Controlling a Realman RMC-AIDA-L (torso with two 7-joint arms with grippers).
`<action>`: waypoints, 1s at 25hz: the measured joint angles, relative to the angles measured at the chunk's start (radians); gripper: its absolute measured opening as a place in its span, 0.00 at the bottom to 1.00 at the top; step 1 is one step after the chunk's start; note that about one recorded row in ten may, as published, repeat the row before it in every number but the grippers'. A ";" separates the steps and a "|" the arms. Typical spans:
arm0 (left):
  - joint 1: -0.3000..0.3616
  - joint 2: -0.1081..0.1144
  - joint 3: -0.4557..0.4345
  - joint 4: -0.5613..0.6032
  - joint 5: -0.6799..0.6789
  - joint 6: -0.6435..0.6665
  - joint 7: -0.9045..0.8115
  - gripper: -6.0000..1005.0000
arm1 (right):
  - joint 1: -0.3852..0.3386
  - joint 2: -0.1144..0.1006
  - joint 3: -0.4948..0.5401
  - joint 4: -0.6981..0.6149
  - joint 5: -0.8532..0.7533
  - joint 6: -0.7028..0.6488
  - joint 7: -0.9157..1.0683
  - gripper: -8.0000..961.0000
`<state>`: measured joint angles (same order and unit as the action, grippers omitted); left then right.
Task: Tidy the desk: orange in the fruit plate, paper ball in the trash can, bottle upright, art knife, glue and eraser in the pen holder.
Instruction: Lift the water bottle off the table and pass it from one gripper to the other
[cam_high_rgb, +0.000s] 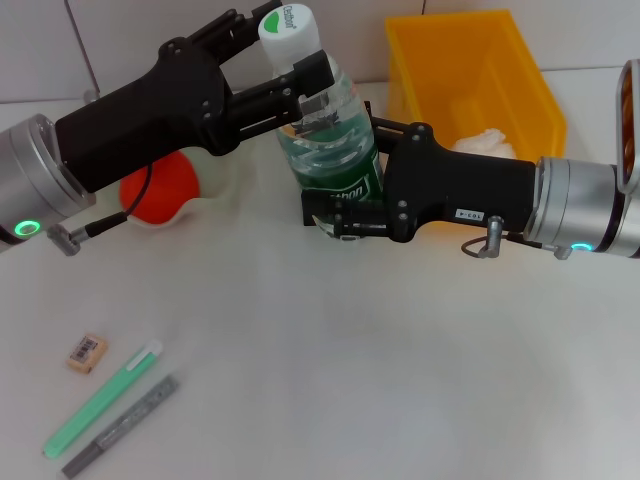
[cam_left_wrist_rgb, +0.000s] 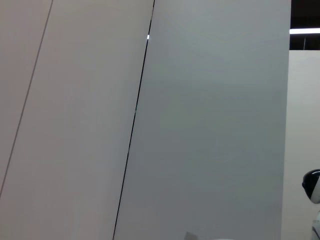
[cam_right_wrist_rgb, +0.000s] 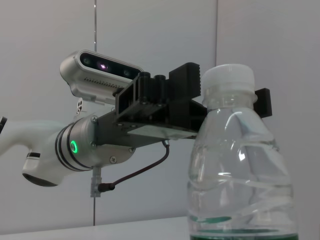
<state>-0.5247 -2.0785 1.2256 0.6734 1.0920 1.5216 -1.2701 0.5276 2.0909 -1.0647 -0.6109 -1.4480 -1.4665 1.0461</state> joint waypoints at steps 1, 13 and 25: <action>0.000 0.000 0.001 0.000 -0.001 0.000 0.000 0.84 | 0.000 0.000 0.000 -0.001 0.000 0.000 0.000 0.79; 0.000 -0.001 0.017 -0.002 -0.005 -0.005 0.012 0.84 | 0.000 0.000 -0.003 -0.004 0.000 -0.004 0.004 0.79; -0.003 -0.002 0.020 -0.002 -0.018 -0.008 0.012 0.84 | 0.000 0.000 -0.003 -0.003 0.000 -0.004 0.006 0.79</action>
<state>-0.5277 -2.0801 1.2459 0.6718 1.0739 1.5139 -1.2578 0.5276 2.0908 -1.0681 -0.6143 -1.4479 -1.4707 1.0520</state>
